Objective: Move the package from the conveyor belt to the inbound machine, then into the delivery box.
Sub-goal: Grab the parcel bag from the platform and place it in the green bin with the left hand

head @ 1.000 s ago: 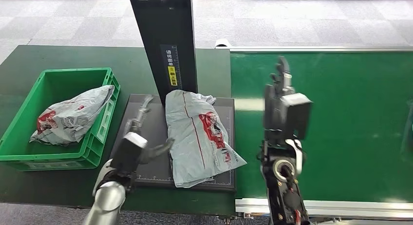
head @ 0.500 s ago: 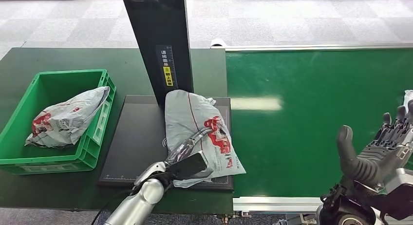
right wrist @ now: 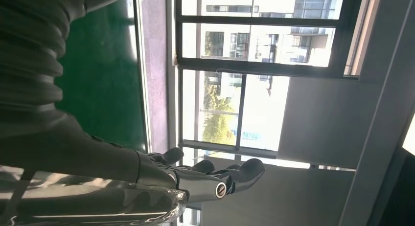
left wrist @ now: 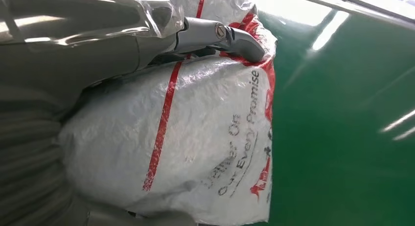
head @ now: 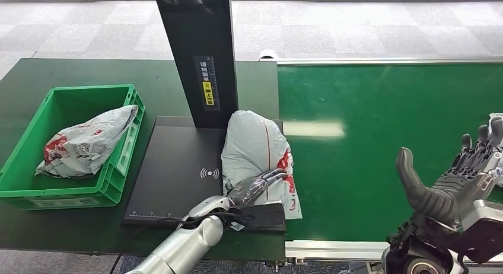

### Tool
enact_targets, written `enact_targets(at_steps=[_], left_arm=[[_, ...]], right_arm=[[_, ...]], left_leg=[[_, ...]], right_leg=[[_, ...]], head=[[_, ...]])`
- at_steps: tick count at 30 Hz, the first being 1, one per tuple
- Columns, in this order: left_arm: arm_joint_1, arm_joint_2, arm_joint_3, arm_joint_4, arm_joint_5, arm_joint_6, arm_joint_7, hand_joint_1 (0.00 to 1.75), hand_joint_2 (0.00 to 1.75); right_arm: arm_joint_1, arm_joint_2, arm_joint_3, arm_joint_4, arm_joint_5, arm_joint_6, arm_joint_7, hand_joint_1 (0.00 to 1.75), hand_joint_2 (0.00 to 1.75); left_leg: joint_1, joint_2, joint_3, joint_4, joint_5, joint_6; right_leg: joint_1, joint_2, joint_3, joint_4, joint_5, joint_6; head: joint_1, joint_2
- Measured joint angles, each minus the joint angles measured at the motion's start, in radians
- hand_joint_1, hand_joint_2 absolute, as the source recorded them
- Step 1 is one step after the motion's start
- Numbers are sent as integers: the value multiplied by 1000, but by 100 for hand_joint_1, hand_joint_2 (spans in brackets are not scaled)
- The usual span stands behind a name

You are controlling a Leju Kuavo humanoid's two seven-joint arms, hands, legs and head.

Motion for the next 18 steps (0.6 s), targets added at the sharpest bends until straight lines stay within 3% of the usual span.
enact_targets(at_steps=[5, 8, 12, 18], left_arm=[[-30, -12, -66, 50, -133, 101, 126, 174, 175], [-43, -15, -80, 70, -175, 126, 160, 175, 175], [-48, -17, -76, 77, -183, 164, 153, 175, 175], [-3, -8, 0, 12, -97, 257, 63, 174, 175]], right_arm=[[25, 4, -1, -11, 0, 4, -12, 0, 175], [28, 7, -2, -11, -3, 20, -17, 0, 175], [28, 10, -5, -11, -4, 33, -18, 0, 175], [29, 10, -11, -10, -13, 45, -18, 0, 175]], left_leg=[[0, -1, 6, 0, -2, 0], [0, -1, 9, 0, -2, 0], [0, -1, 12, 0, -2, 0], [0, 0, 11, 0, -1, 0]], right_leg=[[0, -1, 8, 0, -1, 0], [0, -1, 11, 0, -1, 0], [0, -1, 13, 0, -1, 0], [1, 0, 10, 0, -1, 0]], head=[[0, 0], [0, 0], [0, 0], [0, 0]])
